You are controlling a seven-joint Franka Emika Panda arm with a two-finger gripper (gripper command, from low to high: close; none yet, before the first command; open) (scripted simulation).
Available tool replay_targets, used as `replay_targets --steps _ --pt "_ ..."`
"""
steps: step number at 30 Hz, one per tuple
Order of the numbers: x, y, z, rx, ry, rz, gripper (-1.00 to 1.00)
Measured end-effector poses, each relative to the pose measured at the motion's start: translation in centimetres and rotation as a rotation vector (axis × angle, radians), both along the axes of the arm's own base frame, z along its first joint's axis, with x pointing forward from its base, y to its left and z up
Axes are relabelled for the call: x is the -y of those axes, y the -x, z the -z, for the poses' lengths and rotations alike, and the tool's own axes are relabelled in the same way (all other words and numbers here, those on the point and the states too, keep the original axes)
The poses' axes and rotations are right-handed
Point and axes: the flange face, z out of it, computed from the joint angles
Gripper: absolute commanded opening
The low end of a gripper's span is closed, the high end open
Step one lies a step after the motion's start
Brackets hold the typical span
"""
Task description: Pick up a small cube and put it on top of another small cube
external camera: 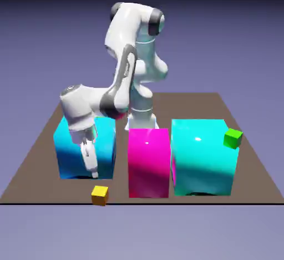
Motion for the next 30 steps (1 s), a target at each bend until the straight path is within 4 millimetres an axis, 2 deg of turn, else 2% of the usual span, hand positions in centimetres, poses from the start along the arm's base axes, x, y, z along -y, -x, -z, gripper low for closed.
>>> replay_targets --steps 3,4,5,8,9,11,14,16,20,25,30 --pt "2.0 1.1 4.6 -0.101 -0.145 0.176 0.00" --pt "1.8 1.9 5.2 -0.109 -0.184 0.190 0.00" --pt "1.8 1.9 5.2 -0.109 -0.184 0.190 0.00" --pt "-0.1 1.5 10.7 -0.108 -0.184 0.189 0.00" --pt "-0.5 1.6 11.7 -0.109 -0.184 0.190 -1.00" --pt "-0.5 1.6 11.7 -0.108 -0.185 0.190 -1.00" --pt "1.5 1.8 6.2 -0.106 -0.185 0.190 -1.00" --pt "0.4 1.3 3.0 -0.085 -0.177 0.126 -1.00" --pt "0.8 2.2 -3.6 -0.062 -0.183 -0.101 -1.00" --pt "2.7 5.7 -11.3 -0.071 -0.169 -0.354 -1.00" --pt "5.3 11.3 -18.5 -0.114 -0.136 -0.558 -1.00"
